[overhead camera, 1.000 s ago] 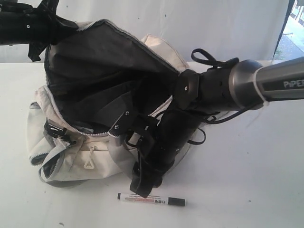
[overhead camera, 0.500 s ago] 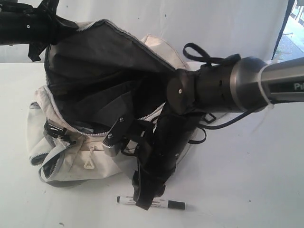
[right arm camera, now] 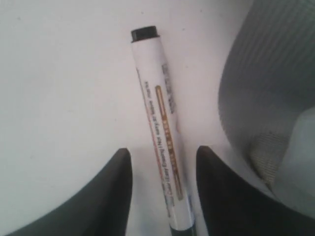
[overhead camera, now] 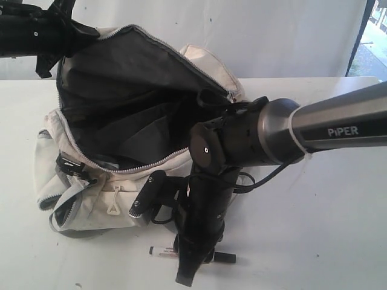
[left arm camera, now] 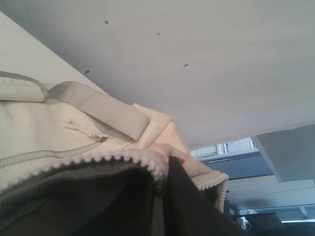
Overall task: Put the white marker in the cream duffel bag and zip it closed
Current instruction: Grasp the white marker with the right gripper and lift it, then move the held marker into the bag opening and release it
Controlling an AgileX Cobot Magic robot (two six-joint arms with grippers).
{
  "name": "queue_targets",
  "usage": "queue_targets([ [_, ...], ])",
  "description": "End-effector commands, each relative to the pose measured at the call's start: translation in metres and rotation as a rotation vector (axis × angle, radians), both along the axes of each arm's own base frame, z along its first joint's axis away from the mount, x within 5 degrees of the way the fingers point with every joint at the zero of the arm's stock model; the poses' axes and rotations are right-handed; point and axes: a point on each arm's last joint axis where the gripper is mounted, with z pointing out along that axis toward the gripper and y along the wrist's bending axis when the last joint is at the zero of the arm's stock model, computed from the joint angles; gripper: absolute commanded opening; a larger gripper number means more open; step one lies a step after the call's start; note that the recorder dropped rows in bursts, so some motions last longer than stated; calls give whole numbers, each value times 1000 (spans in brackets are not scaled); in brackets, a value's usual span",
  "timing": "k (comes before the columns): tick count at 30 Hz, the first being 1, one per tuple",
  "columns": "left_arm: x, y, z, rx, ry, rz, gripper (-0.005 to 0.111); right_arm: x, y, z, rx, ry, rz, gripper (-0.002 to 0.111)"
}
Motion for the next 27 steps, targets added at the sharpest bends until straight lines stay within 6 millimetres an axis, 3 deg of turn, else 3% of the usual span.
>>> queue_targets([
  [1,2,3,4,4,-12,17,0,1,0,-3,-9,-22,9,33],
  [4,1,3,4,2,-13,13,0,2,0,-4,-13,-21,10,21],
  [7,1,3,4,2,-13,13,0,2,-1,-5,-19,-27,20,0],
  [14,1,3,4,2,-13,13,0,3,0,4,-3,-44,21,0],
  [17,1,3,4,0,-13,9,0,4,1,23,36,-81,23,0],
  [21,1,2,4,-8,-12,-2,0,7,4,63,134,-179,18,0],
  [27,0,1,4,-12,-14,-11,0,17,8,115,359,-434,-22,0],
])
